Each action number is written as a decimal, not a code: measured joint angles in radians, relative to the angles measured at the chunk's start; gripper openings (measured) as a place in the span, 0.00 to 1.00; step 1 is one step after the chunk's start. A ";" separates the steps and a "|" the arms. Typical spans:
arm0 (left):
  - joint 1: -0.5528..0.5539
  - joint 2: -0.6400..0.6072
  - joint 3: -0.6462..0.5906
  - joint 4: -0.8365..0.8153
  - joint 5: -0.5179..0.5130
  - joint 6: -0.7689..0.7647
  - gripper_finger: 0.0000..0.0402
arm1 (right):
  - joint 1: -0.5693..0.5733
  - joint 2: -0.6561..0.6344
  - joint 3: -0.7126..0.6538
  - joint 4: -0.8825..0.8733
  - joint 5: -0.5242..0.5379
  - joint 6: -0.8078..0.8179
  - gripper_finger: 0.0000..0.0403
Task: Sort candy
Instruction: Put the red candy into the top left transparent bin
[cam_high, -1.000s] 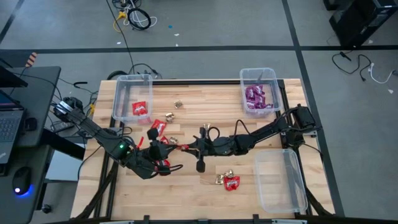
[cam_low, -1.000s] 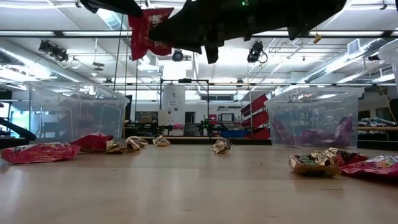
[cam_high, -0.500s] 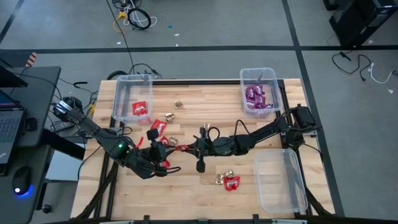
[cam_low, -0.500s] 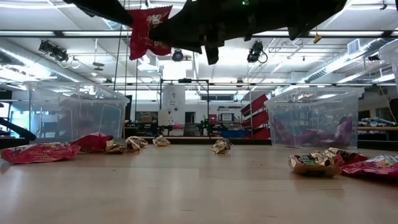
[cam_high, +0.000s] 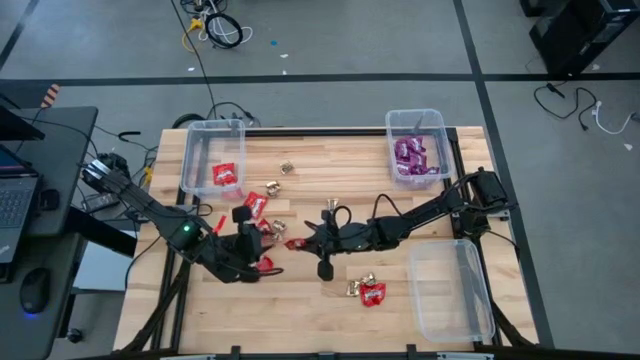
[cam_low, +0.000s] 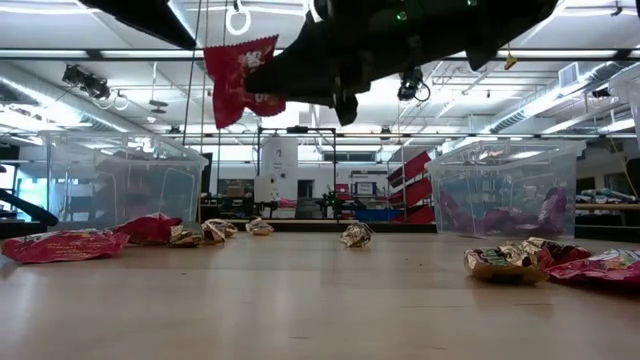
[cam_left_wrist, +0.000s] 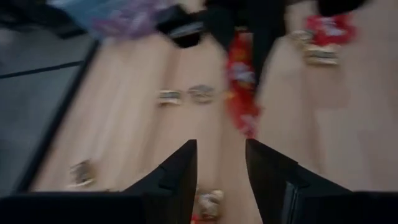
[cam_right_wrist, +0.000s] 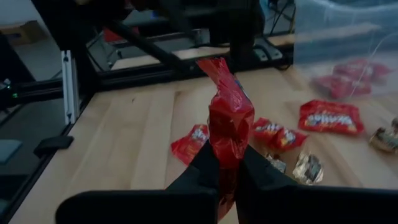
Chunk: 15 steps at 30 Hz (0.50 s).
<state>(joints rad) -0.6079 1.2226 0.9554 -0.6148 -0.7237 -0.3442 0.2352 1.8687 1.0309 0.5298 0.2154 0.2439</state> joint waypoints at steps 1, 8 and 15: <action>0.001 0.005 0.000 0.026 0.030 0.007 0.35 | -0.001 0.000 0.000 -0.005 -0.001 0.010 0.04; 0.025 0.031 0.000 0.159 0.048 0.106 0.35 | -0.005 0.000 0.000 -0.016 -0.001 0.022 0.04; 0.081 0.044 -0.004 0.219 0.058 0.133 0.35 | -0.005 0.000 0.000 -0.024 -0.001 0.018 0.04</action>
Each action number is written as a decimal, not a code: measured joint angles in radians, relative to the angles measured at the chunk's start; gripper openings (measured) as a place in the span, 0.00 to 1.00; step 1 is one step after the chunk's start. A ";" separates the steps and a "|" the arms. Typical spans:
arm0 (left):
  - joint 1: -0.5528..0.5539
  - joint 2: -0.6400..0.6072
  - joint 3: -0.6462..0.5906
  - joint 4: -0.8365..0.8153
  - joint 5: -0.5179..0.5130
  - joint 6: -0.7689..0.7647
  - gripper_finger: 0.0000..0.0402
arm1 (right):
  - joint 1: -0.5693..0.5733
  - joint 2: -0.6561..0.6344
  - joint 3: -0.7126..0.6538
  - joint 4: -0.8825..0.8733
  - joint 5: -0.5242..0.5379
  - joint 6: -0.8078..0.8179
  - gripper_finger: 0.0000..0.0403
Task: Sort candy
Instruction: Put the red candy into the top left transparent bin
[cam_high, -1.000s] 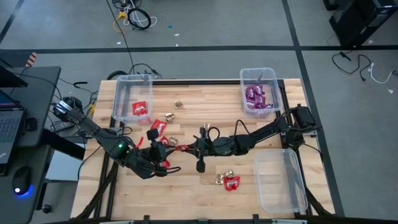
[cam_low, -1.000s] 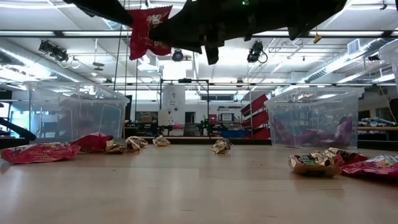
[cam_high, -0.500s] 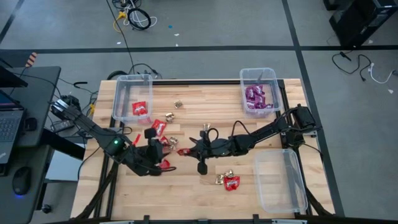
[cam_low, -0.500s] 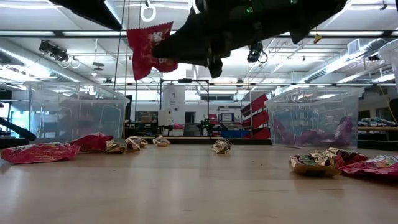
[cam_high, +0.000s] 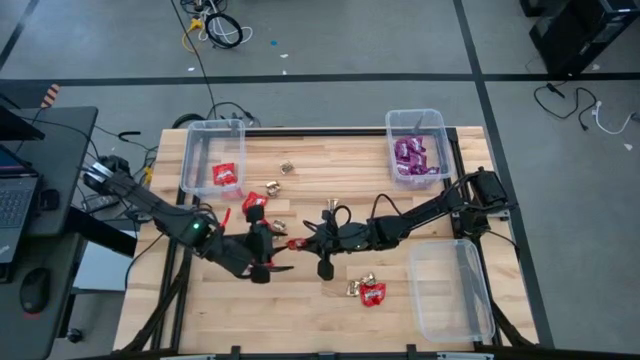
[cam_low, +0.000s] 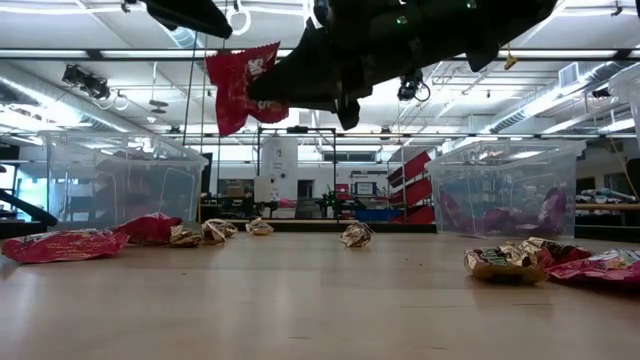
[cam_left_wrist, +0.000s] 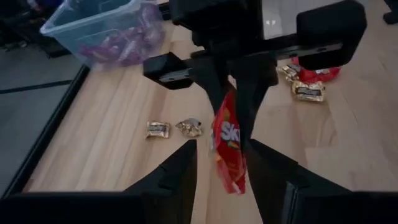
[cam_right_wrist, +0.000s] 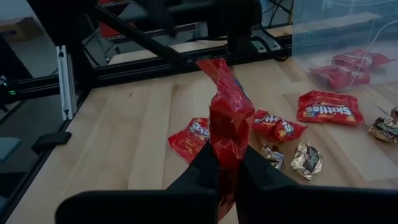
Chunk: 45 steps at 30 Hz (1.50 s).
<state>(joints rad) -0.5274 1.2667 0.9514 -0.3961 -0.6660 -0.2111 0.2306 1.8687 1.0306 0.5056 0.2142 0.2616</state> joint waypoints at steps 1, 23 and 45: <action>0.008 0.004 -0.007 0.015 0.016 0.005 0.35 | 0.000 0.000 0.000 0.000 0.000 0.000 0.04; 0.065 0.023 -0.093 0.166 0.076 0.049 0.35 | -0.001 0.000 0.000 -0.014 0.002 -0.002 0.04; 0.107 0.116 -0.092 0.176 0.099 0.053 0.34 | -0.005 0.000 0.000 -0.020 0.008 -0.002 0.04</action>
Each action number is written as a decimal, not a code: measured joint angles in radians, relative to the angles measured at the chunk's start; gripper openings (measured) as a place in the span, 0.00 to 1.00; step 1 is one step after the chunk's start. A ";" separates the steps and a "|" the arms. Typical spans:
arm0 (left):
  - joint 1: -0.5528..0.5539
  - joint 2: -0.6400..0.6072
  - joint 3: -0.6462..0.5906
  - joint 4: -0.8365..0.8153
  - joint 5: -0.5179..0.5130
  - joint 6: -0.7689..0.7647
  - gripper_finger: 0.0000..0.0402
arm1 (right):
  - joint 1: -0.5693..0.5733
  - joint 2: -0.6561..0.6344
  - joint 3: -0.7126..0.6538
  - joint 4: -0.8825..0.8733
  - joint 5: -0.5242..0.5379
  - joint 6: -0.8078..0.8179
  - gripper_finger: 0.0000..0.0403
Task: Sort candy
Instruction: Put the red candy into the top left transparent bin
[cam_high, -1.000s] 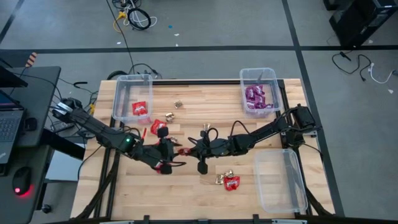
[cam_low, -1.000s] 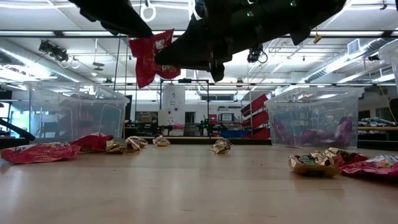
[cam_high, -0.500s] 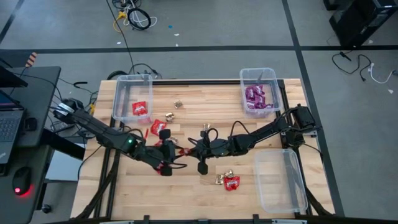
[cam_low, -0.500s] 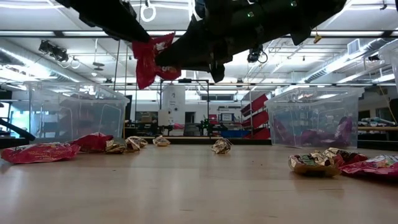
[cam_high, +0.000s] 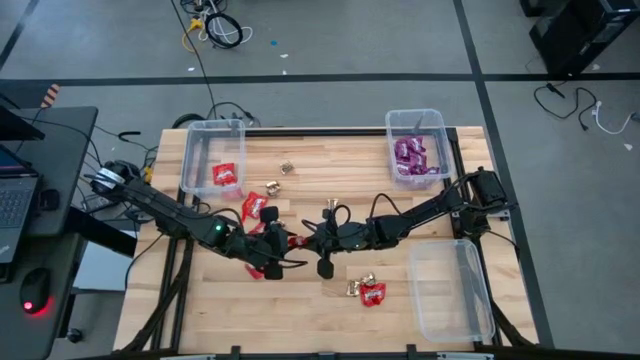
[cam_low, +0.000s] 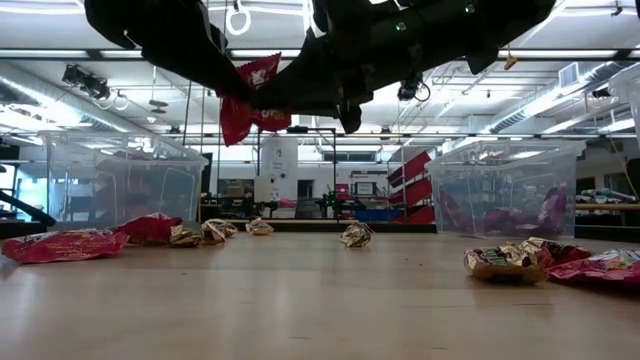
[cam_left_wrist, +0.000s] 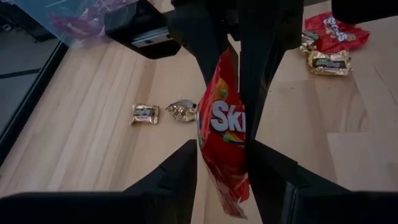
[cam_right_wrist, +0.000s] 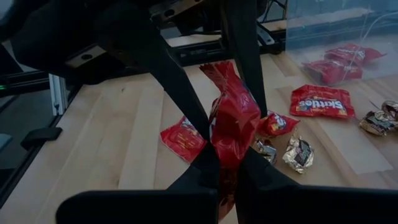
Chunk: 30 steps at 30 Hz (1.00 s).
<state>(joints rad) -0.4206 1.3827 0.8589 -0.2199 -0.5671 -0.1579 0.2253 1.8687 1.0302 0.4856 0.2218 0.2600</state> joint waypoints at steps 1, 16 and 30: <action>0.000 0.000 0.000 0.000 0.003 0.000 0.34 | 0.000 0.000 0.000 0.000 0.000 0.000 0.04; 0.000 -0.002 0.000 -0.023 0.063 0.024 0.05 | 0.002 0.000 0.001 -0.119 -0.008 0.039 0.29; 0.000 -0.142 0.031 -0.273 -0.151 -0.012 0.06 | 0.003 0.000 0.001 -0.293 -0.008 0.235 0.39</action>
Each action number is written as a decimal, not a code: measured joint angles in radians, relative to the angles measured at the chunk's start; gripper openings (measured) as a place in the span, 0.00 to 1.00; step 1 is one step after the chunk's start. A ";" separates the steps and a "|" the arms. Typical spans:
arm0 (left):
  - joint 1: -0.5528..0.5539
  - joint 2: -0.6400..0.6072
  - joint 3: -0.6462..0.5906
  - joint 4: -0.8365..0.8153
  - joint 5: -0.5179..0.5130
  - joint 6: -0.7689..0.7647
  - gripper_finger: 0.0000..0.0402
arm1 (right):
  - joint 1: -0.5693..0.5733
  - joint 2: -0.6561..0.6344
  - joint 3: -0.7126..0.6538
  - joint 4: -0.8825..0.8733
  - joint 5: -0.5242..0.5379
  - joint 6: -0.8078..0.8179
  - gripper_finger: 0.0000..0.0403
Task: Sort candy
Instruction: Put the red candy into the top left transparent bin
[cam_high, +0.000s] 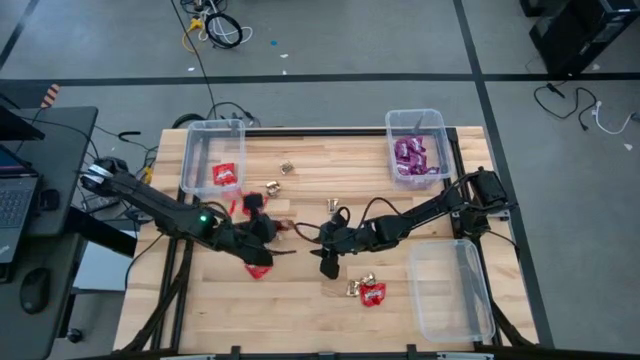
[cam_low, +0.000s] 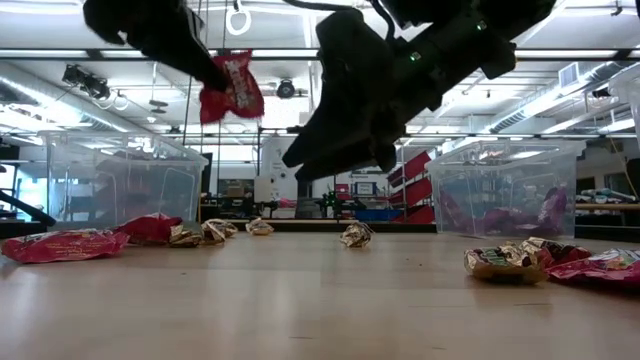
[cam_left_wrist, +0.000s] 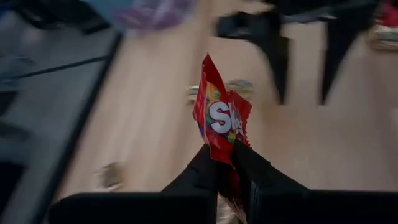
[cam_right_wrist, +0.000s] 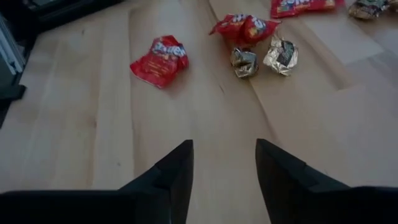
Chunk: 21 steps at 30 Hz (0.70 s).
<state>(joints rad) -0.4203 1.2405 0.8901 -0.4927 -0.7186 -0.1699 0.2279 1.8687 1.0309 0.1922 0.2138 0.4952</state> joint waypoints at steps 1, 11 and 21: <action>0.001 -0.018 0.009 -0.031 -0.036 -0.014 0.06 | 0.000 0.000 0.000 -0.004 0.000 0.007 0.39; 0.114 -0.241 0.062 -0.408 -0.337 -0.299 0.06 | 0.000 0.000 0.000 -0.006 0.001 0.019 0.38; 0.405 -0.389 0.062 -0.632 -0.327 -0.405 0.06 | -0.002 0.000 0.000 0.001 0.002 0.001 0.37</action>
<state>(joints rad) -0.0151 0.8515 0.9516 -1.1249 -1.0454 -0.5746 0.2260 1.8687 1.0309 0.1936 0.2153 0.4963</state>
